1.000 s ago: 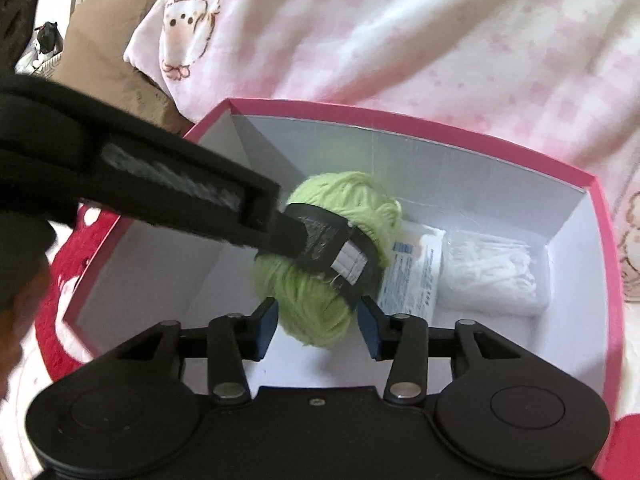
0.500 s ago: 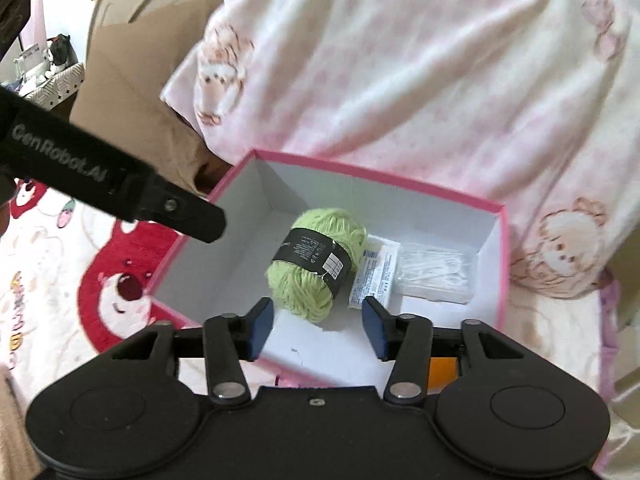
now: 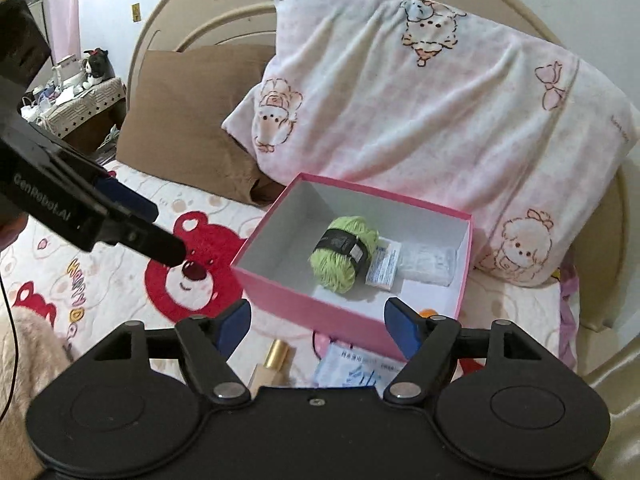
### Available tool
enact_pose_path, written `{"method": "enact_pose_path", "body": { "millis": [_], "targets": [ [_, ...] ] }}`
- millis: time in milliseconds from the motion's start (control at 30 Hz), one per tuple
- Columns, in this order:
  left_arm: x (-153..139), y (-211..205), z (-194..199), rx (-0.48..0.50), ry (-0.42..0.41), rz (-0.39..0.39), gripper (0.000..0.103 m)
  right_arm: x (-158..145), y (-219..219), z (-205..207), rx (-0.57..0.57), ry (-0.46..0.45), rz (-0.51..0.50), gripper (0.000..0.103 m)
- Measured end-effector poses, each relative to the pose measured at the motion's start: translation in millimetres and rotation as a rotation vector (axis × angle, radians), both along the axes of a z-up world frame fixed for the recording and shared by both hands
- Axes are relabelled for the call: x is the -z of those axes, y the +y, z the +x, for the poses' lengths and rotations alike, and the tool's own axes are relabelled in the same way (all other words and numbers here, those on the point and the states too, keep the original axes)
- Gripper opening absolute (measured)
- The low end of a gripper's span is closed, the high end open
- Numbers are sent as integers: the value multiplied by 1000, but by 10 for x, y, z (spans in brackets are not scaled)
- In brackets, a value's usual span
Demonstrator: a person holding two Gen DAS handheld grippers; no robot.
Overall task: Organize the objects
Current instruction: 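Open the left gripper to release the yarn and withdraw it, then reach the left gripper to the purple plush toy and close on it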
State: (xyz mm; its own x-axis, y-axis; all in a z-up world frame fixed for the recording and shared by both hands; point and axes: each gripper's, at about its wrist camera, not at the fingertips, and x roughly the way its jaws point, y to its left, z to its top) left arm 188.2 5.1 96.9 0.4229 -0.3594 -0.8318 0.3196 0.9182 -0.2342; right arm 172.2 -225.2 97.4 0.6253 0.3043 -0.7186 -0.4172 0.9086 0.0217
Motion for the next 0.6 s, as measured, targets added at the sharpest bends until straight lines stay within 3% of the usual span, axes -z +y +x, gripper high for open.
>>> {"method": "enact_pose_path", "body": {
  "millis": [200,433,600],
  "targets": [
    [80,-30,-279,23,-1,38,86,26,-41,-377,-13,-11,-6,88],
    [195,-165,-381,55,12,76,93,213,-18,-635,-32,6,-46,91],
    [345,-272,-442,88,28,80,94,472,-89,-734,-9,30,6,92]
  ]
}}
